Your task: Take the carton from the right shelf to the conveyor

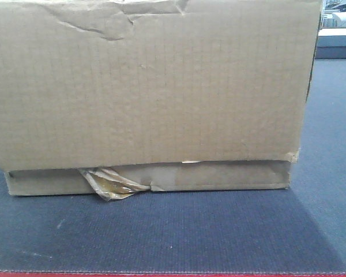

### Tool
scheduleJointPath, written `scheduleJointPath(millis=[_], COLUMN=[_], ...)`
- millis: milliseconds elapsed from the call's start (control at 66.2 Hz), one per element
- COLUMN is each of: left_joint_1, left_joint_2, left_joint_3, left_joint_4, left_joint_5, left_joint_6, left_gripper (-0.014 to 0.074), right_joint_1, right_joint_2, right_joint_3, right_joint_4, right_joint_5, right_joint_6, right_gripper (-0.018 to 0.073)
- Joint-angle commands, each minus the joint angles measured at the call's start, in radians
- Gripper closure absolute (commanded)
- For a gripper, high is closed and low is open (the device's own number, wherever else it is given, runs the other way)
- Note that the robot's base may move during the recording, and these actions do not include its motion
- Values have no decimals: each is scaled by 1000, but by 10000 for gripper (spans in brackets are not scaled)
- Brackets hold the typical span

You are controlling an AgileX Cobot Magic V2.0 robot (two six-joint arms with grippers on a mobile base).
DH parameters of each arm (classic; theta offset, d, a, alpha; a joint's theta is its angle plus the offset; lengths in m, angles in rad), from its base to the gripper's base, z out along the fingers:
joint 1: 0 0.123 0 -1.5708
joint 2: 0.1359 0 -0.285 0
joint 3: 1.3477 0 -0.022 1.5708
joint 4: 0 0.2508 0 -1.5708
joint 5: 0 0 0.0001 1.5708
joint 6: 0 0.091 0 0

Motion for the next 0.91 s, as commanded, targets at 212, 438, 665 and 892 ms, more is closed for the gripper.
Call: scheduleJointPath(millis=[212, 438, 665, 892], left_joint_1=[1, 1, 1, 1], left_joint_2=[-6, -6, -6, -6], left_joint_3=[-1, -1, -1, -1], left_joint_4=[-7, -7, -7, -7], left_joint_5=[-12, -12, -12, -12], left_joint_6=[2, 2, 2, 2], left_gripper=[582, 582, 582, 582], right_joint_1=[-1, -1, -1, -1], right_joint_2=[-7, -7, -7, -7], right_joint_3=[-1, -1, -1, -1], right_joint_4=[3, 3, 3, 3], right_joint_5=[-25, -25, -25, -25], right_joint_6=[-5, -5, -5, -5], right_gripper=[637, 637, 637, 637])
